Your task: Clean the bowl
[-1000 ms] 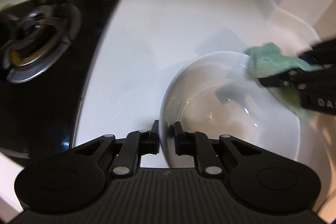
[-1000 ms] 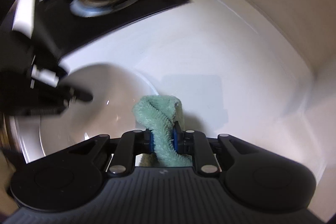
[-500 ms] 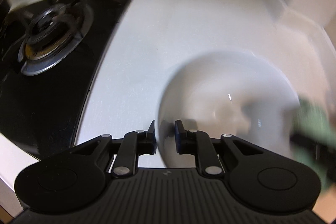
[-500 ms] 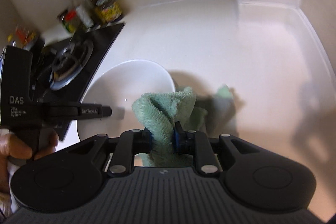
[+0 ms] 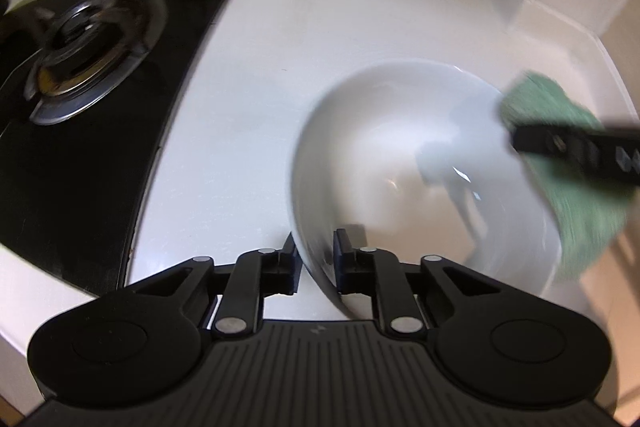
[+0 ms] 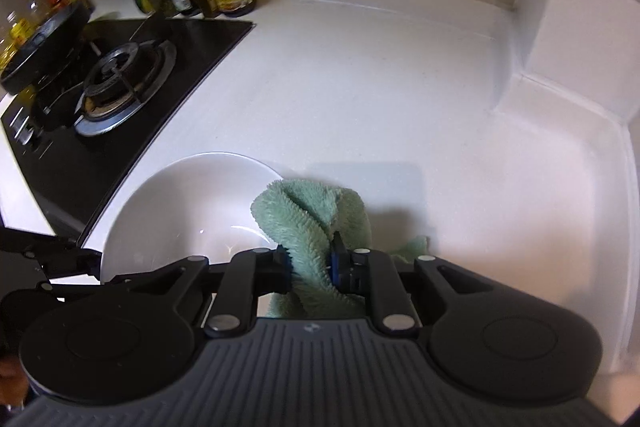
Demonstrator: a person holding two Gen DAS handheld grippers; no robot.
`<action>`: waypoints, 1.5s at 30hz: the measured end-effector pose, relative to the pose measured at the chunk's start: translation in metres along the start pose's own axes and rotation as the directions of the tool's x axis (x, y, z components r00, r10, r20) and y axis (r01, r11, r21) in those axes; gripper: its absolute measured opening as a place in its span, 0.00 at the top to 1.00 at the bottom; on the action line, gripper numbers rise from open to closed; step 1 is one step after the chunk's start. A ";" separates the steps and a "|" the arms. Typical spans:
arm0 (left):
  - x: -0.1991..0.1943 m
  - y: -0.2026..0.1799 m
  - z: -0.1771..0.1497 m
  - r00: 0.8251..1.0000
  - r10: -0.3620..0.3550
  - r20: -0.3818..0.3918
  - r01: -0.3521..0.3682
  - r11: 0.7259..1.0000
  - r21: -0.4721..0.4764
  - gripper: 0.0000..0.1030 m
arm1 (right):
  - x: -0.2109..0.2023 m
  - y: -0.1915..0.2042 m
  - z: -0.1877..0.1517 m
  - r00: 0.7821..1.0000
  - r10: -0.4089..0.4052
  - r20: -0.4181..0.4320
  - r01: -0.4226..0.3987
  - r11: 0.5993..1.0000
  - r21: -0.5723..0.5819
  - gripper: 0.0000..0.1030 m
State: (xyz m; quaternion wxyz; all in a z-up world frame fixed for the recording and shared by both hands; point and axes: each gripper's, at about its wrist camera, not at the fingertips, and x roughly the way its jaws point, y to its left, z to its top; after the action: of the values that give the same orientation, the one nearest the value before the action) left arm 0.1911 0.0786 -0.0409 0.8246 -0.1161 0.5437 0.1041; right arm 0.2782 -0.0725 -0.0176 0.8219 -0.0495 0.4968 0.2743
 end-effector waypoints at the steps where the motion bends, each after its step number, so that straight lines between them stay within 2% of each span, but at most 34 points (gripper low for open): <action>1: 0.000 0.000 0.000 1.000 -0.001 0.000 0.001 1.000 -0.015 0.87 | -0.004 -0.003 -0.007 1.000 -0.001 0.021 0.000 0.999 0.053 0.86; 4: -0.001 0.000 0.000 1.000 0.008 0.005 -0.008 0.999 -0.044 0.87 | -0.020 -0.012 -0.033 0.997 -0.009 0.082 -0.007 0.982 0.190 0.86; 7: -0.002 -0.002 -0.001 1.000 0.017 0.009 -0.016 0.998 -0.062 0.87 | -0.034 -0.010 -0.056 0.991 -0.026 0.129 -0.010 0.961 0.276 0.86; 13: -0.003 -0.002 0.000 1.000 0.012 0.004 -0.012 0.998 -0.056 0.87 | -0.047 0.014 -0.096 0.986 0.028 0.164 -0.078 0.949 0.305 0.83; 14: -0.003 -0.002 0.000 1.000 0.011 0.001 -0.011 0.999 -0.052 0.87 | -0.047 0.012 -0.098 0.986 0.036 0.162 -0.083 0.953 0.293 0.81; 15: -0.002 -0.002 0.001 1.000 0.008 -0.002 -0.008 0.999 -0.049 0.87 | -0.048 0.007 -0.097 0.988 0.043 0.146 -0.081 0.960 0.268 0.72; 16: -0.002 -0.001 0.002 1.000 0.004 -0.005 -0.004 0.999 -0.048 0.87 | -0.048 0.000 -0.097 0.991 0.049 0.127 -0.079 0.967 0.240 0.68; 20: -0.002 0.001 0.001 1.000 -0.004 -0.007 0.004 0.999 -0.043 0.87 | -0.057 -0.013 -0.094 0.997 -0.019 0.080 0.007 0.989 0.147 0.66; 23: -0.002 0.000 0.001 1.000 -0.001 -0.004 0.001 0.999 -0.035 0.87 | -0.059 -0.010 -0.104 0.998 -0.005 0.057 0.000 0.996 0.084 0.61; 24: -0.002 0.000 0.000 1.000 0.000 -0.003 0.000 1.000 -0.031 0.87 | -0.054 -0.006 -0.108 0.999 0.000 0.043 -0.003 0.998 0.070 0.61; 30: -0.002 -0.002 -0.001 1.000 0.003 -0.002 -0.003 1.000 0.001 0.86 | -0.015 0.021 -0.117 0.993 -0.114 0.035 0.115 0.993 -0.027 0.61; 32: -0.001 -0.002 -0.001 1.000 0.002 -0.003 -0.002 1.000 0.008 0.86 | -0.003 0.027 -0.121 0.991 -0.128 0.041 0.131 0.989 -0.069 0.61; 34: -0.001 -0.002 0.000 1.000 -0.001 -0.006 0.002 1.000 0.018 0.86 | -0.001 0.030 -0.127 0.990 -0.106 0.089 0.115 0.987 -0.110 0.68; 35: -0.001 -0.002 0.000 1.000 -0.003 -0.008 0.003 1.000 0.021 0.86 | -0.003 0.029 -0.127 0.992 -0.090 0.089 0.099 0.989 -0.110 0.82; 36: -0.001 -0.002 0.000 1.000 -0.003 -0.010 0.003 1.000 0.028 0.86 | -0.007 0.024 -0.124 0.994 -0.070 0.080 0.077 0.993 -0.088 0.87; 39: 0.000 -0.004 0.000 1.000 0.001 -0.008 -0.001 0.999 0.045 0.85 | -0.013 0.015 -0.112 0.978 -0.153 0.140 0.172 0.976 -0.134 0.87; 41: -0.001 -0.005 0.000 1.000 0.004 -0.007 -0.003 0.999 0.051 0.85 | -0.009 0.002 -0.099 0.982 -0.084 0.168 0.116 0.975 -0.190 0.87; 42: -0.001 -0.005 0.000 1.000 0.005 -0.007 -0.005 0.998 0.056 0.85 | -0.007 0.001 -0.092 0.982 -0.066 0.177 0.109 0.963 -0.248 0.87; 44: -0.001 -0.006 0.000 1.000 0.008 -0.006 -0.007 0.998 0.065 0.85 | -0.002 0.008 -0.086 0.987 -0.016 0.159 0.090 0.876 -0.475 0.87; 45: -0.001 -0.007 0.000 1.000 0.010 -0.006 -0.009 0.998 0.069 0.84 | -0.001 0.015 -0.086 0.990 -0.001 0.145 0.088 0.796 -0.599 0.87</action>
State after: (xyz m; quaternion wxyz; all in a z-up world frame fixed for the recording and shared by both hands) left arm 0.1925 0.0720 -0.0399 0.8259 -0.0853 0.5501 0.0889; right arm 0.2025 -0.0913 -0.0568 0.8015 -0.3016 0.3247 0.4015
